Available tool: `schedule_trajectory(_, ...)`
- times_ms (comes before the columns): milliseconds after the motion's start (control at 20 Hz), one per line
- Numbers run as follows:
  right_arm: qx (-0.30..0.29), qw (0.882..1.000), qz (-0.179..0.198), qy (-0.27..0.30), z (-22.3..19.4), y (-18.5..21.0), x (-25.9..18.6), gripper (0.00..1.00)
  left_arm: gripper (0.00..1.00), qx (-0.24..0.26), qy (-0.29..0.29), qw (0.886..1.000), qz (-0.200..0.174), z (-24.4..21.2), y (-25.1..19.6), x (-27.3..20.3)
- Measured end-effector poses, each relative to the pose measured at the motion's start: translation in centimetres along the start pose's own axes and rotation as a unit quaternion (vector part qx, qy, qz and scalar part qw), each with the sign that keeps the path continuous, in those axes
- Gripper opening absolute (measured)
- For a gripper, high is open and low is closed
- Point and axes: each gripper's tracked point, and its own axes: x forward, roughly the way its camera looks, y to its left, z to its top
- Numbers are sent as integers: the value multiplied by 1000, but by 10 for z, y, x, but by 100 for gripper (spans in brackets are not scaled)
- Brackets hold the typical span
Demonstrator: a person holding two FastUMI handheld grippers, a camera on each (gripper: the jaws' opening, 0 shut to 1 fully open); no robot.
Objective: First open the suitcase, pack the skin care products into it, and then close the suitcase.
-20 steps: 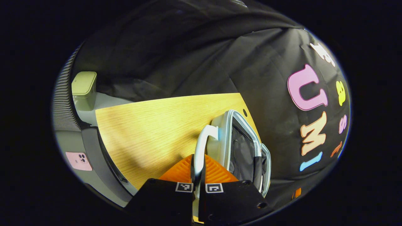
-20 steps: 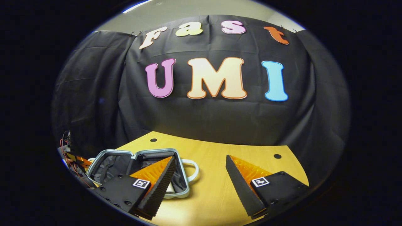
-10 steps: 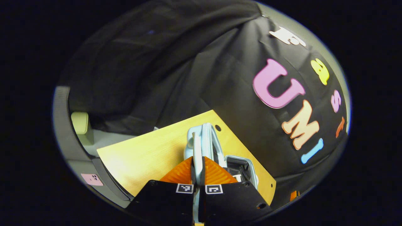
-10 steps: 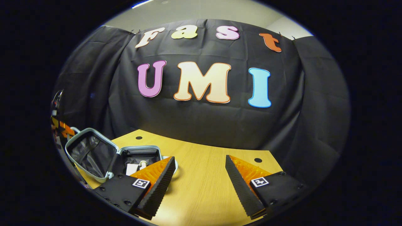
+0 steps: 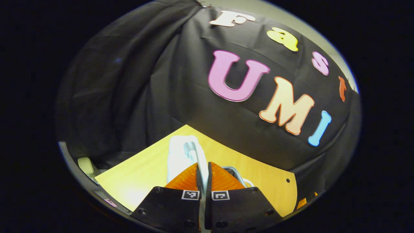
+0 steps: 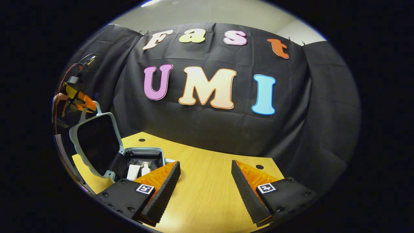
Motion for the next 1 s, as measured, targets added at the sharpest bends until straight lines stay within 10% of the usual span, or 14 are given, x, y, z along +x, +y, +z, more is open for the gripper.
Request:
schedule_trajectory(500, 57, 998, -28, -7, -13, -34, -14, 99, 0, 115, 95, 987, -51, -96, -161, 89)
schedule_trajectory(1000, 68, 997, -47, 0, -28, -70, -21, 100, 0, 184, 226, 956, -21, -247, -188, 160)
